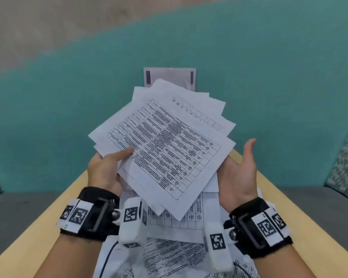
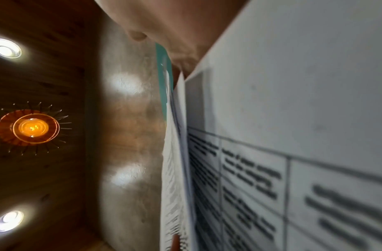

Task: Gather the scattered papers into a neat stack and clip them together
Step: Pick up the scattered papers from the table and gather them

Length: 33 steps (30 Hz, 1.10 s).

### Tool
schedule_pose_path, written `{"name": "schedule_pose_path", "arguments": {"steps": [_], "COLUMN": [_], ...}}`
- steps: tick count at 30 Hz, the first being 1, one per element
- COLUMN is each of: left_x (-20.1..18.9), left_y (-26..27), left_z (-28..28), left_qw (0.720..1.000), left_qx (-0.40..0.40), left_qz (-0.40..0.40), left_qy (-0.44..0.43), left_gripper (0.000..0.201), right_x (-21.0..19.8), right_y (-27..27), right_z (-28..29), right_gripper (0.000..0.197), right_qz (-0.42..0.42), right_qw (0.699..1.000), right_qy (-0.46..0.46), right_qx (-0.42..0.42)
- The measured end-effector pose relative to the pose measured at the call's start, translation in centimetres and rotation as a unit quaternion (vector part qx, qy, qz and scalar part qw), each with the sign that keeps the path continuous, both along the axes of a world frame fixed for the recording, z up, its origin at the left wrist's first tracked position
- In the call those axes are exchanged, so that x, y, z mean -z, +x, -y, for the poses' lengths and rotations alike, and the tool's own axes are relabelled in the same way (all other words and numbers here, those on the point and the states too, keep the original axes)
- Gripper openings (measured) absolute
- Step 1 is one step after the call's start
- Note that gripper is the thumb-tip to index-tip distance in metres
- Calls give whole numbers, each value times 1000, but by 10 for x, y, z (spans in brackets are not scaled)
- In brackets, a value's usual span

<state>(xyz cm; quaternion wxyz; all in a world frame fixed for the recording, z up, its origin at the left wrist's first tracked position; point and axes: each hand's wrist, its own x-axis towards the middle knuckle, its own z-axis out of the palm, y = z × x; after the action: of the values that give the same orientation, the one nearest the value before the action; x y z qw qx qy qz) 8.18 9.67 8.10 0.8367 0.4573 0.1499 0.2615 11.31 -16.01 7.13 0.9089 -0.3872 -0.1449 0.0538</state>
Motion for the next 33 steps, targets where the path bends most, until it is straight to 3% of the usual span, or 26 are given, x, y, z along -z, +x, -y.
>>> {"name": "schedule_pose_path", "arguments": {"steps": [3, 7, 9, 11, 13, 17, 22, 25, 30, 33], "left_x": [-5, -7, -6, -7, -10, -14, -8, -9, -21, -20], "left_y": [-6, -7, -5, -5, -8, -17, -14, -15, -24, -22], "left_z": [7, 3, -4, -10, -16, -27, -14, -12, -13, -13], "left_qw": [999, 991, 982, 974, 964, 946, 931, 925, 907, 891], "left_qx": [5, 56, 79, 104, 145, 206, 153, 109, 42, 20], "left_qz": [33, 56, 50, 55, 74, 62, 24, 22, 73, 64], "left_qy": [17, 107, 162, 194, 210, 240, 331, 362, 412, 448], "left_gripper": [40, 33, 54, 76, 72, 66, 42, 20, 24, 15], "right_x": [2, 9, 11, 11, 9, 3, -1, -5, -3, 8], "right_y": [2, 11, 15, 21, 24, 22, 17, 15, 12, 16], "right_z": [-5, -1, 7, 15, 24, 39, 44, 41, 23, 16], "right_gripper": [44, 24, 9, 20, 26, 20, 23, 13, 13, 10], "right_qz": [39, 25, 42, 59, 75, 96, 122, 146, 147, 118], "right_qw": [993, 980, 966, 957, 953, 949, 948, 938, 938, 950], "right_qy": [-112, -177, -209, -208, -216, -236, -245, -263, -244, -235], "right_qx": [22, 83, 148, 191, 198, 186, 164, 175, 197, 166]}}
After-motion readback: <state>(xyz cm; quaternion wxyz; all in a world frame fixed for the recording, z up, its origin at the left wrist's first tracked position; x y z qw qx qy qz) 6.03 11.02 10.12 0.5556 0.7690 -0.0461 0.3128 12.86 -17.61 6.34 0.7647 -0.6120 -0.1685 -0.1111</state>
